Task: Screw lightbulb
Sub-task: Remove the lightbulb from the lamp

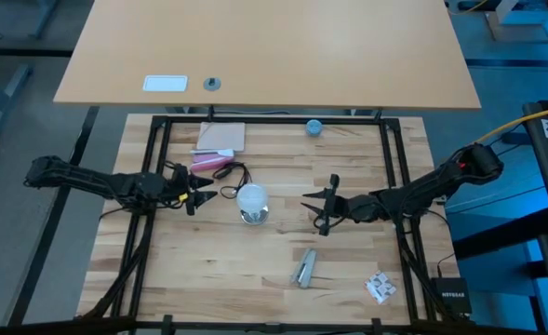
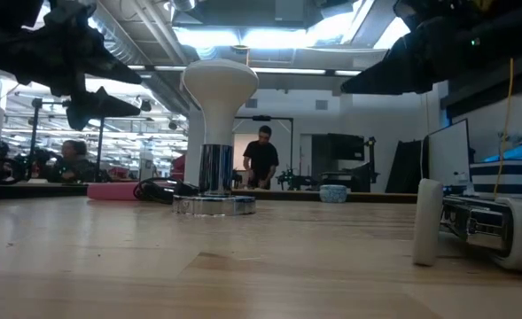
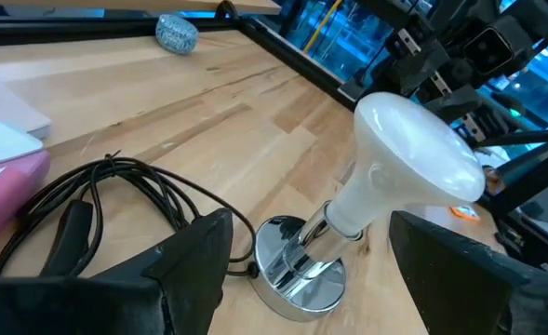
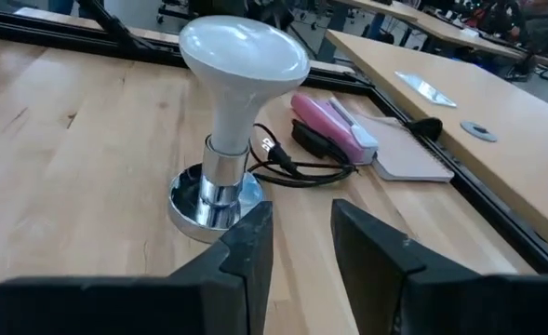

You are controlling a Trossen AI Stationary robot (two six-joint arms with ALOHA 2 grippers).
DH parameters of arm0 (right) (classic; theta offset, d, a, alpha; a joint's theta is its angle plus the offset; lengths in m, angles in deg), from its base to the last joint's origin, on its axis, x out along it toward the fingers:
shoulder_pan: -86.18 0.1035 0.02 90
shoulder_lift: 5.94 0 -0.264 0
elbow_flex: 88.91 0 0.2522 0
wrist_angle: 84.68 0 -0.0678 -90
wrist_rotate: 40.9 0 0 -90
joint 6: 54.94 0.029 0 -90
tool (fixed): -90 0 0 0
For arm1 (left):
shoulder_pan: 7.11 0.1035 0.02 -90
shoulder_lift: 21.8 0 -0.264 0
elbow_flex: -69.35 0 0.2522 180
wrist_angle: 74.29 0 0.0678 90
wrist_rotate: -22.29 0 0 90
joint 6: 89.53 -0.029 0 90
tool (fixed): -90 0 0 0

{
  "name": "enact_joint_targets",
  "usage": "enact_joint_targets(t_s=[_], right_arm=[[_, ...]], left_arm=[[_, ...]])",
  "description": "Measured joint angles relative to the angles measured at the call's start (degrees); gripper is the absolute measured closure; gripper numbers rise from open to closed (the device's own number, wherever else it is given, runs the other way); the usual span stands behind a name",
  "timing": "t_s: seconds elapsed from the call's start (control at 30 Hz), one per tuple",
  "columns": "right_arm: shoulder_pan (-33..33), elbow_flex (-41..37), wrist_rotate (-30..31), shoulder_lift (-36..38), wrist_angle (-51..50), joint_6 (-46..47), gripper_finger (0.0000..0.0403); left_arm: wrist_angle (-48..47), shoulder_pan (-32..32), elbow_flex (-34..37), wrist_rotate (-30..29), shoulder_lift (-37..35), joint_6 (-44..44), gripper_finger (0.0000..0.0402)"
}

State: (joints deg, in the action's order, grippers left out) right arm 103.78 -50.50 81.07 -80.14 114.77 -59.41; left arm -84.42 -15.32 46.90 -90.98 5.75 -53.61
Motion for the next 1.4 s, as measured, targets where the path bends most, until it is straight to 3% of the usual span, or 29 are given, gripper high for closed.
enact_joint_targets(t_s=[0.57,0.77,1.03,1.4], right_arm=[[-0.02,0.04,4.52,-0.04,-0.05,0.73,0.0287],[-0.85,0.04,4.46,-0.04,-0.20,3.10,0.0242],[-4.00,0.08,0.80,-0.58,0.26,3.40,0.0164],[-4.17,1.73,-1.38,-12.78,7.82,3.04,0.0155]], left_arm=[[0.03,0.00,0.00,0.02,0.75,0.06,0.0119],[0.09,0.00,-0.02,0.69,1.74,-0.73,0.0119],[2.95,-0.04,-0.02,2.22,9.11,-0.60,0.0119],[21.53,-0.04,-0.07,2.31,23.92,-8.55,0.0119]])
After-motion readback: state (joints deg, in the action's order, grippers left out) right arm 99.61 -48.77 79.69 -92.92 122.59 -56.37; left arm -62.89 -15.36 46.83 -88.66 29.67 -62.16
